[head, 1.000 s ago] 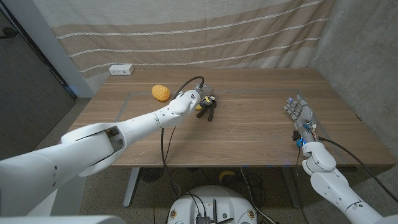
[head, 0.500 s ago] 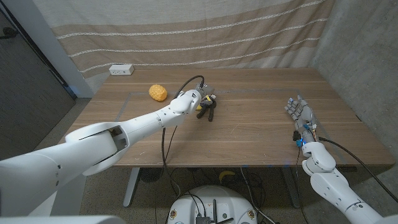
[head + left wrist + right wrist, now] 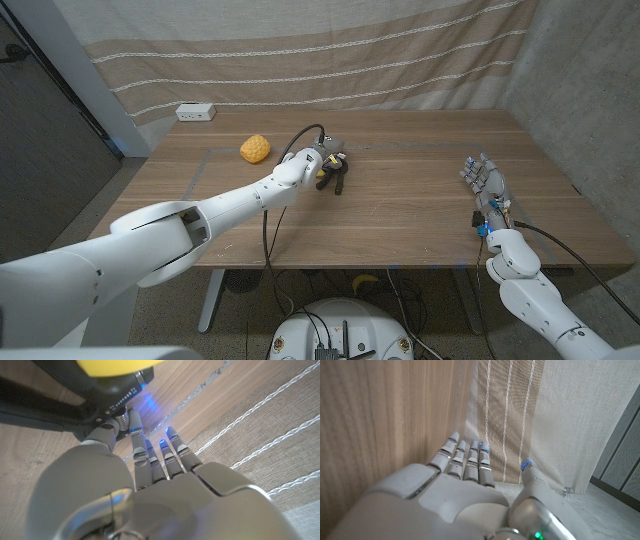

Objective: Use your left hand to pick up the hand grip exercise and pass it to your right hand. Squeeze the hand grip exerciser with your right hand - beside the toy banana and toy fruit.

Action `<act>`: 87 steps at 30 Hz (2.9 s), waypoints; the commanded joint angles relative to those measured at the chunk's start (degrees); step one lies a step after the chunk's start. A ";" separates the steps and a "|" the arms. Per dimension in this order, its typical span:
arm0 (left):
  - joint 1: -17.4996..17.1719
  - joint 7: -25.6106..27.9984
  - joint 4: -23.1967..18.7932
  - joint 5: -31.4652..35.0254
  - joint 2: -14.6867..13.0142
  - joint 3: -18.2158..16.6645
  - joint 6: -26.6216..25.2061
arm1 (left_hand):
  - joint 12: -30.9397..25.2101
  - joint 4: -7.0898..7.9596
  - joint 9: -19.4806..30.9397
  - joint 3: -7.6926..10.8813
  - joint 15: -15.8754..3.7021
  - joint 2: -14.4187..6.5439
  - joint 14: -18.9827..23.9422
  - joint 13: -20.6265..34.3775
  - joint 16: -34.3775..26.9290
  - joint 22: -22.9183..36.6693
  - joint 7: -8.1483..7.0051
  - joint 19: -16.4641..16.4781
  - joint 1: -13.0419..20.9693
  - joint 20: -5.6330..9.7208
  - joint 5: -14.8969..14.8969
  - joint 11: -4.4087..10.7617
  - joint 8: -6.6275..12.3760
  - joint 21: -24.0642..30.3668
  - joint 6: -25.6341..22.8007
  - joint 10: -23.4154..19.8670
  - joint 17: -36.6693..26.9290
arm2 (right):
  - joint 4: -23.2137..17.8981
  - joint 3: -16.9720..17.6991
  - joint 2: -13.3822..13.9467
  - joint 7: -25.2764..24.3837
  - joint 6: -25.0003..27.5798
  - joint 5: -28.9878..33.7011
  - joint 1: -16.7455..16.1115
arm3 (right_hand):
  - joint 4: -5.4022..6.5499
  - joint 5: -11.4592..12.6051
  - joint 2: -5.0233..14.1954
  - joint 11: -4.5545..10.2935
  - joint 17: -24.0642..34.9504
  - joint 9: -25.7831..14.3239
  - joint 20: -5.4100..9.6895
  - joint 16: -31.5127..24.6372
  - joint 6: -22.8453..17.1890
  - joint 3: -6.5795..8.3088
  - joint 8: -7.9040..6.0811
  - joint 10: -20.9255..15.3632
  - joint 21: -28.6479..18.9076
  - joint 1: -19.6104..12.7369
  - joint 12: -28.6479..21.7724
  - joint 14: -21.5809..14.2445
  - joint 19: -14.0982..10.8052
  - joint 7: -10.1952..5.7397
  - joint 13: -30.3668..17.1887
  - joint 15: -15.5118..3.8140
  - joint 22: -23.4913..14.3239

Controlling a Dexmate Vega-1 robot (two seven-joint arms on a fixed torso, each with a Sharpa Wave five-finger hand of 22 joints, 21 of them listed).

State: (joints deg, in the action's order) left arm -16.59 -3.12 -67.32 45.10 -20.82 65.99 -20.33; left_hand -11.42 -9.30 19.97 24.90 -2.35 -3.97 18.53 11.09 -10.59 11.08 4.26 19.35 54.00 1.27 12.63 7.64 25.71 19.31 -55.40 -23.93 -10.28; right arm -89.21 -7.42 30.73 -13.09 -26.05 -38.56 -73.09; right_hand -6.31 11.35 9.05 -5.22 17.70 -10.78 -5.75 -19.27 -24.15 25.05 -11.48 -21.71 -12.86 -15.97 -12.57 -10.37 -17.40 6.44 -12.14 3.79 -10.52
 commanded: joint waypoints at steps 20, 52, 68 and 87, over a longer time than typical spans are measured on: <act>-3.55 8.20 -5.97 -18.70 -0.73 -10.57 4.29 | -0.45 0.19 5.98 1.31 -6.45 -3.75 0.98 0.36 -0.59 0.32 -2.45 0.92 2.47 0.87 0.72 0.32 4.82 0.90 -0.93 -1.69 -0.44 | -0.33 0.56 -0.71 -0.22 -2.14 0.74 -1.27 | 0.23 -0.01 -0.14 -0.22 0.53 -0.28 -0.22 -0.34 -0.58 0.11 -0.28 -0.56 0.05 0.90 -0.19 -0.41 -0.37 -0.13 -0.13 0.00 -0.16; -2.47 12.95 -9.01 -21.39 -0.87 -13.11 11.83 | -0.44 0.03 11.14 2.59 -6.59 -3.40 1.66 0.48 -0.51 0.34 -2.66 1.40 1.67 0.73 1.11 0.72 8.99 1.35 0.88 -2.96 -0.42 | -4.76 2.14 1.82 -1.91 3.22 -0.76 -3.42 | -1.40 -0.01 -1.38 0.61 0.51 -0.21 -0.59 0.31 3.45 0.35 1.00 1.18 0.14 -0.26 0.63 0.01 -0.51 -0.82 -0.05 0.20 -0.08; -2.87 15.06 -10.21 -21.44 -0.64 -14.60 14.12 | -0.38 -0.01 12.88 3.07 -6.80 -3.25 1.81 0.51 -0.44 0.33 -2.75 1.41 1.24 0.79 1.13 1.11 10.50 1.44 1.35 -3.29 -0.37 | -6.78 2.62 4.37 -0.45 7.38 -2.11 -3.95 | -2.05 -0.61 -2.77 0.44 0.45 -0.15 -0.83 1.06 6.43 -0.29 1.27 3.88 0.33 -0.37 1.44 1.00 -0.31 -0.39 0.01 0.94 -0.05; -1.52 19.07 -7.25 -21.82 0.75 -15.95 21.87 | -0.26 0.00 14.91 3.66 -7.22 -3.03 2.29 0.54 -0.46 0.33 -3.46 1.77 0.58 1.20 1.12 1.41 12.18 1.72 2.16 -3.53 -0.33 | -6.83 2.66 7.47 2.59 9.91 -1.95 -1.49 | -1.90 -1.46 -5.12 -0.39 0.51 -0.12 -1.03 2.16 8.04 -2.14 0.89 7.21 0.53 1.22 1.74 2.61 -0.04 0.98 0.03 2.13 -0.03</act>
State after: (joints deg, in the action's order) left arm -18.83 14.21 -75.92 23.53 -20.80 50.79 -2.08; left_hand -11.70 -9.84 21.54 27.17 -2.53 -4.94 20.41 11.32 -10.87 11.33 2.02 20.82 53.03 2.46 13.16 8.19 26.35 20.77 -52.79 -26.51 -10.52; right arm -96.05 -4.69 36.47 -12.46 -17.24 -40.85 -76.02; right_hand -8.29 9.95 4.67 -5.42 18.09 -10.78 -6.98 -17.23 -16.33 23.24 -10.36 -14.71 -12.39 -14.93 -10.80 -7.97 -17.18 7.05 -11.98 6.14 -10.39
